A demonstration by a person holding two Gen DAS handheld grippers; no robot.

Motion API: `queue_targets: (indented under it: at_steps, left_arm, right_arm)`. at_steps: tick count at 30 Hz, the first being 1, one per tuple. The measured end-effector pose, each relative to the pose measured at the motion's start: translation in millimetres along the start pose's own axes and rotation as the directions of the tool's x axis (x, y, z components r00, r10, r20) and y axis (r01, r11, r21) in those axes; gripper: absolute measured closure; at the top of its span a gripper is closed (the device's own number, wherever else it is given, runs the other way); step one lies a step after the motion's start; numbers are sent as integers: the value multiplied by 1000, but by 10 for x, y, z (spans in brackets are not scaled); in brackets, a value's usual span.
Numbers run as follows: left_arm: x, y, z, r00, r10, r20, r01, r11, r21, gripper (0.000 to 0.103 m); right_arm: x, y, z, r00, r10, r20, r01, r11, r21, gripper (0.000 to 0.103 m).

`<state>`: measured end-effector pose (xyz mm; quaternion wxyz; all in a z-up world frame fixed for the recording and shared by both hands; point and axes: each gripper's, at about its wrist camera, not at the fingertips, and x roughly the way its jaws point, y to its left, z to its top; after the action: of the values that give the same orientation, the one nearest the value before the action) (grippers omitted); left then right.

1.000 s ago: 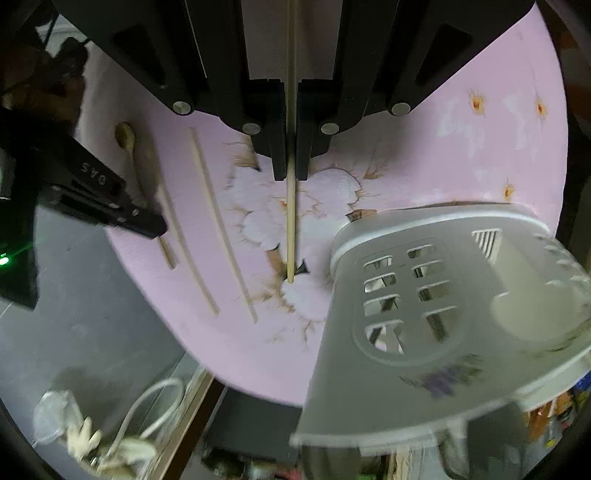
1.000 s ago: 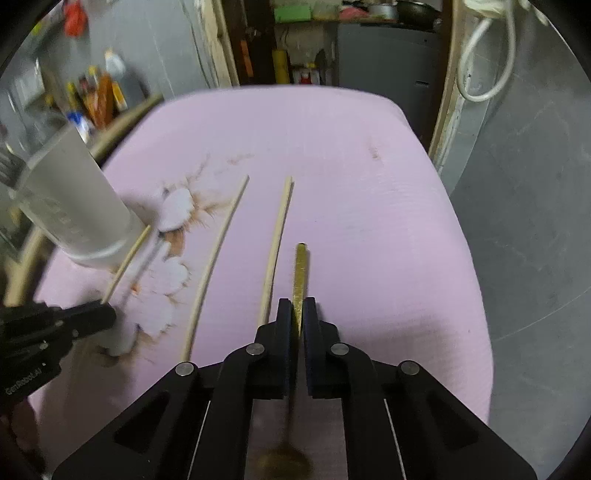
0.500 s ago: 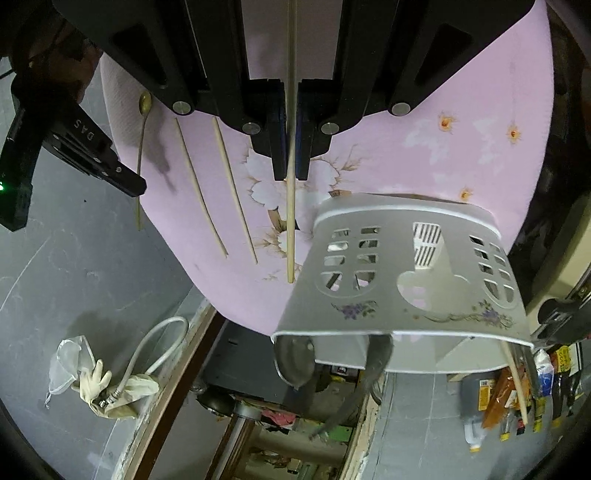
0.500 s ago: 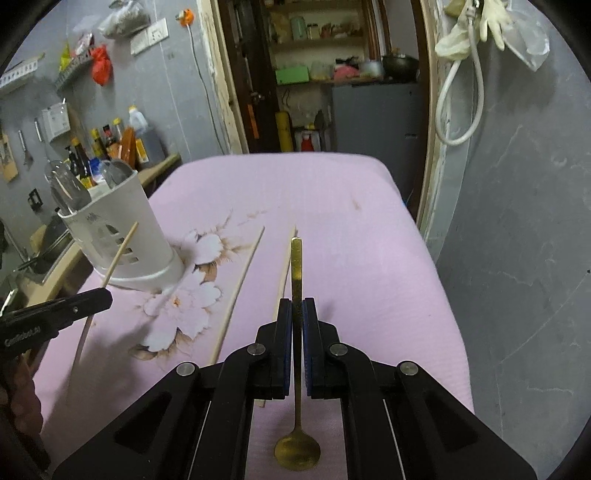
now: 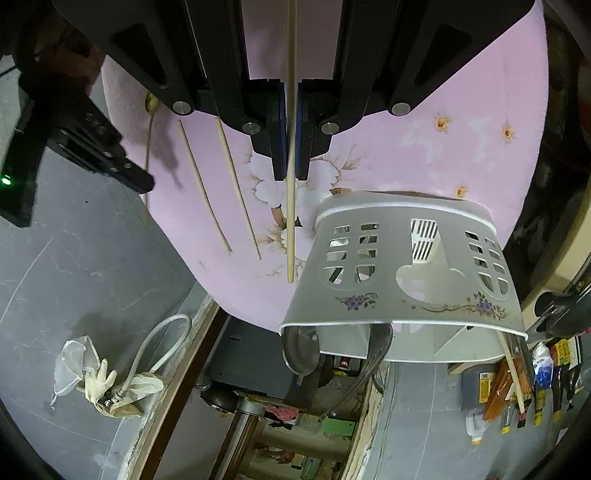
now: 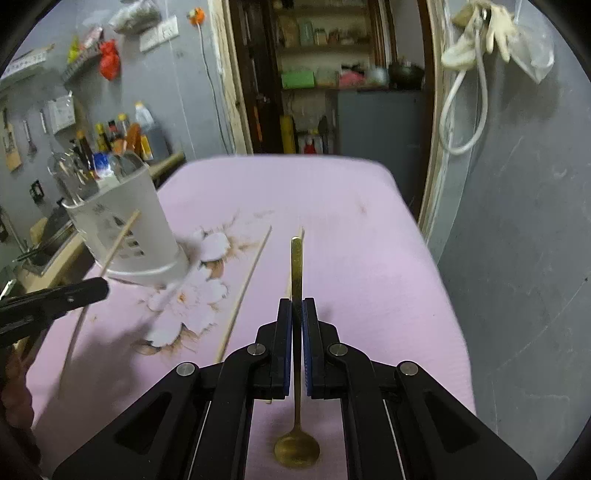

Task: Organize utensils
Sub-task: 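Lift the chopstick and gold spoon toward the caddy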

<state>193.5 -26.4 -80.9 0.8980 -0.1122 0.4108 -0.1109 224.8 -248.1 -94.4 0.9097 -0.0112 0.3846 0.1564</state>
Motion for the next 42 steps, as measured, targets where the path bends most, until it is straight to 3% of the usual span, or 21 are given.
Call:
queue_targets:
  at_steps: [7,11,13,15,18,20,23,24,26,32,42]
  left_arm:
    - [154,14,-12,998,25,-53,-26,1000,-14,101]
    - [156,28,7,998,27,-49,-29,999,-29,101]
    - [161,33,16,998,26,-52,-28,999,-35,101]
    - [157,35,17,998,25,-51,-27,999,-37,101]
    - [153,43,5,998,23,-54,-25,999,-42,101]
    - [149,50,0,998,19,-55,-22,999,-49,101]
    - [132,45,-3,999,14,-50,-17,999,-51,101]
    - [122,43,2,999,9,-47,-11,999,-50,101]
    - [50,31,17,1000,-8,-16,8,999,-43,101]
    - [-180,-20,97,996,-36,81,37,999,-8,101]
    - [-297,-46,224,991,-52,124,52,999,5,101]
  right_arm:
    - [515,-69,79,981,-18,-194,20,1000,12,100]
    - [618,1,146,975,-46,-220,38,998,-44,99]
    - [678,35,181,970,-68,-231,51,996,-77,95]
    - [741,73,209,967,-83,-241,59,993,-106,84]
    - [827,108,222,966,-87,-242,61,992,-114,76]
    - [824,60,200,969,-72,-235,57,996,-70,78]
    - [785,1,191,975,-49,-218,41,998,-40,92]
    - [759,-24,198,978,-31,-208,26,999,-28,99]
    - [637,-107,211,987,37,-156,-36,999,14,100]
    - [71,-67,216,999,30,14,-30,999,-13,100]
    - [-439,102,555,965,33,259,-30,999,-16,100]
